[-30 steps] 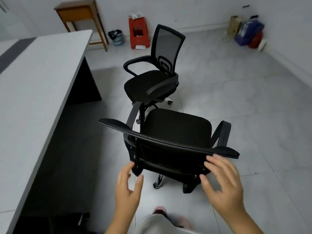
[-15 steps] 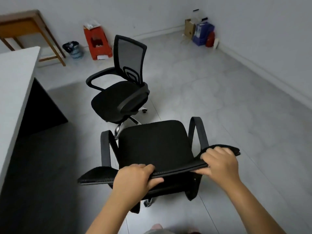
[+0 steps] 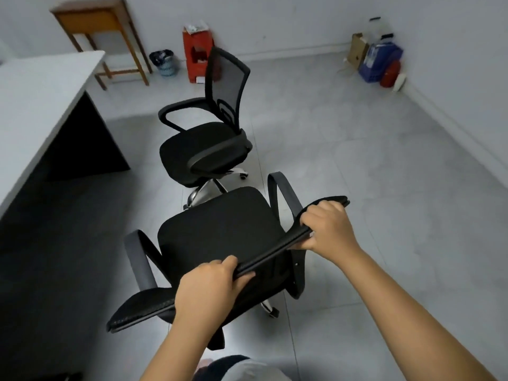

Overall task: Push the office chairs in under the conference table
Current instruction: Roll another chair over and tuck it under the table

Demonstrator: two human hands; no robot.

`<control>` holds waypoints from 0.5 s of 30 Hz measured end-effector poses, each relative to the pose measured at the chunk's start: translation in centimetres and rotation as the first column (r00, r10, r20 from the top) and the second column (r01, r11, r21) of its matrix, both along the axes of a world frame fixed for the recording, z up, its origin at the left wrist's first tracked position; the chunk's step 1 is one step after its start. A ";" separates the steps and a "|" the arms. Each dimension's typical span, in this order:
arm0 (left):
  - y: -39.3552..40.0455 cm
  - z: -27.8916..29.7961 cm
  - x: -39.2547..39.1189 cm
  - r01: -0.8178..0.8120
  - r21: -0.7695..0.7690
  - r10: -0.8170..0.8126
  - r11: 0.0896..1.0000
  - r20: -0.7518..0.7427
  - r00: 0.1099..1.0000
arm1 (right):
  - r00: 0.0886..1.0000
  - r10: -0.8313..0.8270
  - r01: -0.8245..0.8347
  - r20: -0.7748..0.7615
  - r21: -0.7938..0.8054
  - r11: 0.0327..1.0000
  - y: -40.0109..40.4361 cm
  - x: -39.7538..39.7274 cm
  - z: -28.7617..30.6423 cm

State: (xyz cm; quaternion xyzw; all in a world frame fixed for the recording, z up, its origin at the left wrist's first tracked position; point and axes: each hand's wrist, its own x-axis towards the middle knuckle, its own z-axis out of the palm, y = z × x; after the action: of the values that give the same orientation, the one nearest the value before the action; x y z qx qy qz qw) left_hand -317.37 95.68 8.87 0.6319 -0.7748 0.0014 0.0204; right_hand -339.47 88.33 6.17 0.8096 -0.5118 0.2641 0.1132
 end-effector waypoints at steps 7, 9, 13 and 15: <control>0.9 0.8 -4.9 -0.191 -0.178 0.185 0.965 -0.047 0.982 | 0.982 0.184 -0.178 0.047 -0.112 0.978 -2.2 -2.9 -0.2; 0.3 0.6 -6.0 -0.231 -0.277 0.221 0.933 -0.068 0.973 | 0.967 0.244 -0.233 0.071 -0.139 0.963 -3.3 -3.9 -0.5; -1.9 0.3 -9.0 -0.226 -0.399 0.228 0.889 -0.044 0.973 | 0.940 0.326 -0.313 0.102 -0.125 0.942 -7.0 -6.5 -1.0; -3.8 0.0 -11.5 -0.226 -0.434 0.242 0.872 -0.019 0.970 | 0.933 0.351 -0.346 0.080 -0.069 0.936 -9.4 -8.7 -1.0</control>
State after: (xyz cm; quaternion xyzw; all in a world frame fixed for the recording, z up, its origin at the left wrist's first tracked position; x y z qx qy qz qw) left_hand -328.84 91.88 8.91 0.7004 -0.6732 0.1869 0.1459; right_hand -348.16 78.95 5.17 0.8713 -0.3575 0.3302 0.0632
